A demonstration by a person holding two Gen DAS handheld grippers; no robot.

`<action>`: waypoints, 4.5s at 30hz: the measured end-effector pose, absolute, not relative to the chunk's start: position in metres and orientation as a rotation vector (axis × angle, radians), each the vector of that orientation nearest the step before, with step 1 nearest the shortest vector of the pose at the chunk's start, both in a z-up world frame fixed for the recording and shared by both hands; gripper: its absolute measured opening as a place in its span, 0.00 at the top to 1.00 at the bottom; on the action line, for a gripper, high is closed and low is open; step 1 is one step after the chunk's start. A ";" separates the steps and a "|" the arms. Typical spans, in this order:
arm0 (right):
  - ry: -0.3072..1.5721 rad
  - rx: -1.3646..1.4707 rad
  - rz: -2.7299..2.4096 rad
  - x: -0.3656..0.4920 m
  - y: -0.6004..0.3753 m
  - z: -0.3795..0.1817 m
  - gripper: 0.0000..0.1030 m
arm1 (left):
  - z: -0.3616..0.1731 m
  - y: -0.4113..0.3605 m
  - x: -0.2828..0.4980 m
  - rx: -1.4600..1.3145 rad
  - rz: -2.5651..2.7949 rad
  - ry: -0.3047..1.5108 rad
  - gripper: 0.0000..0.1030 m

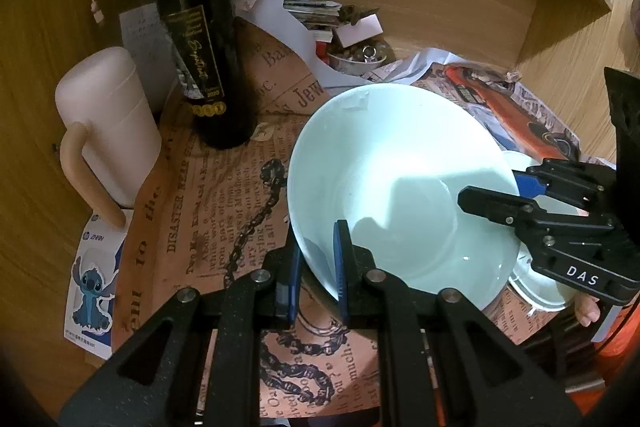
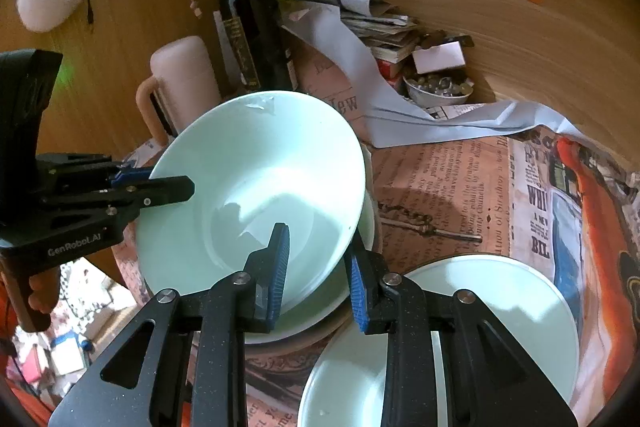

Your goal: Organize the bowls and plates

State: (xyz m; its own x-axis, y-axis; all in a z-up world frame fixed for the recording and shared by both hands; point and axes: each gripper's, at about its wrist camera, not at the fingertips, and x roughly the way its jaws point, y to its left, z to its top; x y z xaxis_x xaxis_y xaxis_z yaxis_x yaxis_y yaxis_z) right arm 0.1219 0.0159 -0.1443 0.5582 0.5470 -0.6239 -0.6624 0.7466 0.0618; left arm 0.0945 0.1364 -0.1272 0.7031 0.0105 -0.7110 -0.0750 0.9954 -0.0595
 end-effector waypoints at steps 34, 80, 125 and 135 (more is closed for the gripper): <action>0.574 -0.276 0.638 0.118 0.013 -0.130 0.37 | -0.121 0.144 0.085 -0.099 0.027 0.770 0.69; 0.847 -0.127 0.689 0.150 0.011 -0.162 0.66 | -0.145 0.142 0.097 -0.227 -0.026 0.847 0.63; 0.717 -0.079 0.632 0.135 -0.019 -0.129 0.66 | -0.122 0.122 0.100 -0.207 -0.067 0.738 0.63; 0.702 -0.060 0.613 0.128 -0.040 -0.125 0.67 | -0.118 0.109 0.099 -0.187 -0.093 0.721 0.63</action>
